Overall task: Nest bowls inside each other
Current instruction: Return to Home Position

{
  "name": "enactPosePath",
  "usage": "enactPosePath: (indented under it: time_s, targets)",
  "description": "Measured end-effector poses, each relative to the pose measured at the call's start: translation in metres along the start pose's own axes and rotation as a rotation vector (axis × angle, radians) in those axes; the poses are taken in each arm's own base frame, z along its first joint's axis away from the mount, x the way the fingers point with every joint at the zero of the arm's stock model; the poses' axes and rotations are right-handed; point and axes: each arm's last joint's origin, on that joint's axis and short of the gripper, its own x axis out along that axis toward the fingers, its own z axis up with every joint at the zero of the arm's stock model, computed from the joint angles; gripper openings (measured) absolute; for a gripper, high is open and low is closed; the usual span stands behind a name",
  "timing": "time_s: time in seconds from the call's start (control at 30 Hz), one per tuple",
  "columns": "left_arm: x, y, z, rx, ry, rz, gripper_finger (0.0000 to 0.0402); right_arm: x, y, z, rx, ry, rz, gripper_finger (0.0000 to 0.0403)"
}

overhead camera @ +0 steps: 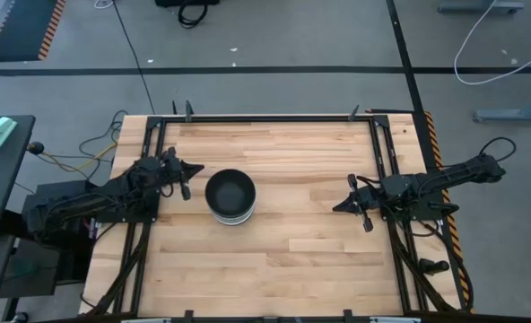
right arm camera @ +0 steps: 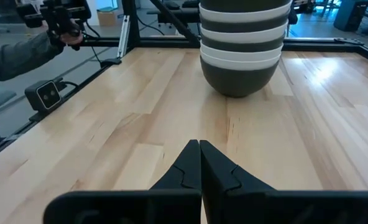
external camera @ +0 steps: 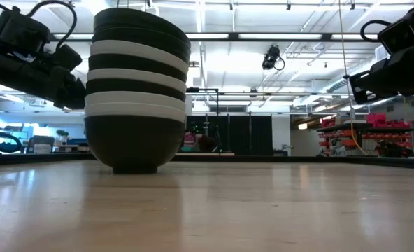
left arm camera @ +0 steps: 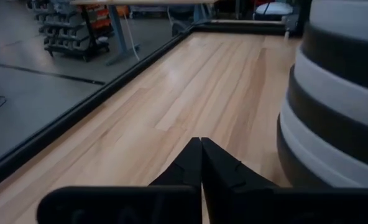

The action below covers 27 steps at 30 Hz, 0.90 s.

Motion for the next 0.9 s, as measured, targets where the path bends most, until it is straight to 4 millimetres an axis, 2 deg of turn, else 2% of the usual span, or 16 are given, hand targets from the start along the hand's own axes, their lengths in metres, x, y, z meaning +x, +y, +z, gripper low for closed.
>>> enactPosePath:
  time_s: [0.27, 0.63, 0.9]
  targets:
    - [0.002, 0.002, -0.002, -0.007, 0.028, 0.02, 0.0031, 0.0, 0.0, 0.0, 0.023, 0.003, 0.0, 0.0012]
    - [0.002, 0.002, 0.005, 0.001, -0.055, -0.003, 0.0006, 0.0, 0.0, 0.0, 0.023, 0.002, 0.0, 0.0008]
    - [-0.005, 0.002, 0.014, 0.024, -0.167, -0.016, 0.0041, 0.0, 0.0, 0.0, 0.027, 0.002, 0.0, 0.0009]
